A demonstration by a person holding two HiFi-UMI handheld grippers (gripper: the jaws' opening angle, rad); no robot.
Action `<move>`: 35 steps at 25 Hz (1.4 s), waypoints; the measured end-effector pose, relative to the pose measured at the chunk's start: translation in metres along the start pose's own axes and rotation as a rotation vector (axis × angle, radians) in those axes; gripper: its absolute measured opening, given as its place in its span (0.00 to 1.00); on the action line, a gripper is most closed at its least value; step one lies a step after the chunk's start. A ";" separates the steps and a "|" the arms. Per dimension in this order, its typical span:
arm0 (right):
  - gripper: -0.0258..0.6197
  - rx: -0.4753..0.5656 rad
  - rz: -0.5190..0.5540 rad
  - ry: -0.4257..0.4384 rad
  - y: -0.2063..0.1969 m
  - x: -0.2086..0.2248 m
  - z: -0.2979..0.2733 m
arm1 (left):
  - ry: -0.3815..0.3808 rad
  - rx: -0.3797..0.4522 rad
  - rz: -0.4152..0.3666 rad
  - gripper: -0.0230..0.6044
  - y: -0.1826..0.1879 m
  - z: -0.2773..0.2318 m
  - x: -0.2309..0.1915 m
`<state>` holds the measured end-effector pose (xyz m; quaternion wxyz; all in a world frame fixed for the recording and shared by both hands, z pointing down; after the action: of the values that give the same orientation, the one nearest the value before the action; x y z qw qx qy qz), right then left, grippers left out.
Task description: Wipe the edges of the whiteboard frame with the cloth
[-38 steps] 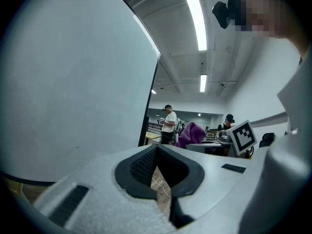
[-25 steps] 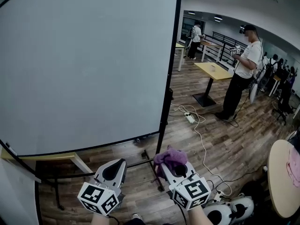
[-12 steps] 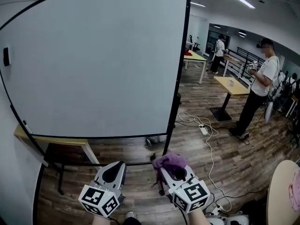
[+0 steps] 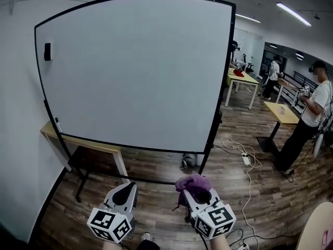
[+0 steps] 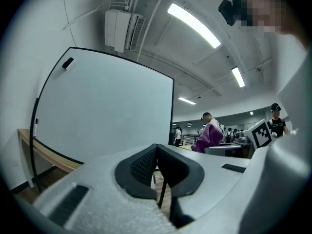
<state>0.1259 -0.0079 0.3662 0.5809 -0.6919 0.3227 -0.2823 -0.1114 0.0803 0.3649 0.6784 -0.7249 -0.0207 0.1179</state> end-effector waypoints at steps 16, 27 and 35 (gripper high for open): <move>0.22 0.007 0.019 0.147 -0.002 -0.020 0.011 | 0.228 0.021 -0.001 0.06 -0.007 0.069 0.012; 0.22 0.016 0.013 0.162 0.003 -0.043 0.010 | 0.261 0.041 -0.008 0.06 0.003 0.099 -0.002; 0.22 0.011 0.021 0.142 0.004 -0.076 0.016 | 0.251 0.030 -0.010 0.06 0.007 0.129 -0.017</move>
<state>0.0894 0.0601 0.3587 0.5632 -0.6636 0.3686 -0.3265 -0.1547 0.2027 0.3541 0.6871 -0.7235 0.0626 0.0232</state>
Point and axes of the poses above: the fingertips, and each gripper's own axes: z backward along the fingers, x to its right, y out of its top, the point moved 8 cm from there along z, backward along the fingers, and after that the axes turned 6 degrees about -x, right-handed, at the moved point
